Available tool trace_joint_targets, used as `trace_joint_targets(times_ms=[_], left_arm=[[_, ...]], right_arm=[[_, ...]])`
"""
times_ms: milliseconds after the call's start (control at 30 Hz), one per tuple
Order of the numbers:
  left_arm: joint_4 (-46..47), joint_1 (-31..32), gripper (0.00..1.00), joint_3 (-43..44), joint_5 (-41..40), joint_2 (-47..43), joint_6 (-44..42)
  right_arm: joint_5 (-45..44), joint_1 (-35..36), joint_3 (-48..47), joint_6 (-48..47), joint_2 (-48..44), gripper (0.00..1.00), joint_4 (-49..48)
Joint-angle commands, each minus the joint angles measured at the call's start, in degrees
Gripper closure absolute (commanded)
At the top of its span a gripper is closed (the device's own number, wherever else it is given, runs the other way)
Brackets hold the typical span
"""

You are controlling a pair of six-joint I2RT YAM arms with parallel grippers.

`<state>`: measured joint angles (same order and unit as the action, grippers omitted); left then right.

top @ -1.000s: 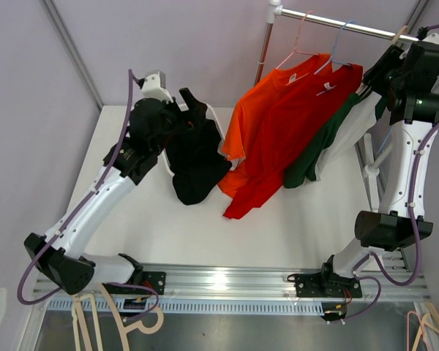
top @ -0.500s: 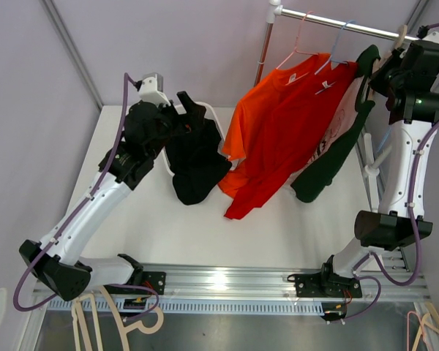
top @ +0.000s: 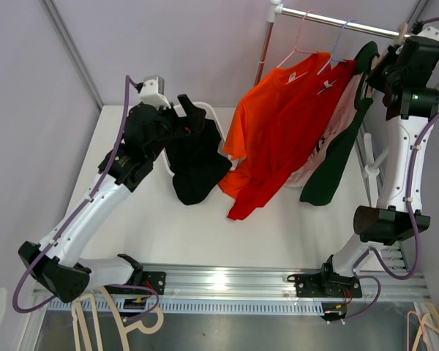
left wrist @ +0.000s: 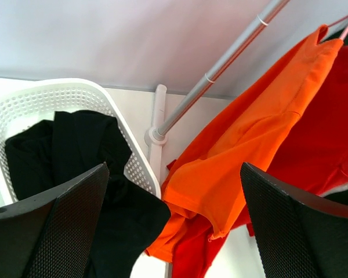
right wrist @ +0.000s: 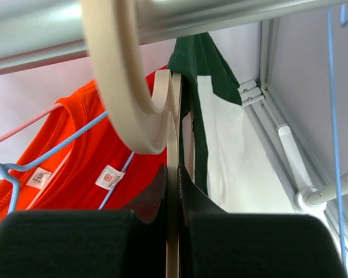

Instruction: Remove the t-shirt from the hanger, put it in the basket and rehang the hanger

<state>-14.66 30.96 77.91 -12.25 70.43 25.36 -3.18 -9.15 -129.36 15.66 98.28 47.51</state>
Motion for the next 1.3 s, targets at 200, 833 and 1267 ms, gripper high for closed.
trace_joint_targets(times_ms=[200,833,1267], left_arm=[[9.01,2.26,0.0,-3.9,5.39,-3.63,-6.02],[28.18,30.28,0.02,-12.61,0.05,-10.41,-29.39],[42.86,51.12,0.0,-11.29,0.73,3.47,-43.12]], right_arm=[[-4.47,3.87,-7.48,-4.67,-0.81,1.0,-1.63],[-12.46,10.99,9.47,-2.67,-23.12,1.0,-2.6],[-10.18,11.17,19.24,11.23,-33.24,1.0,-3.38]])
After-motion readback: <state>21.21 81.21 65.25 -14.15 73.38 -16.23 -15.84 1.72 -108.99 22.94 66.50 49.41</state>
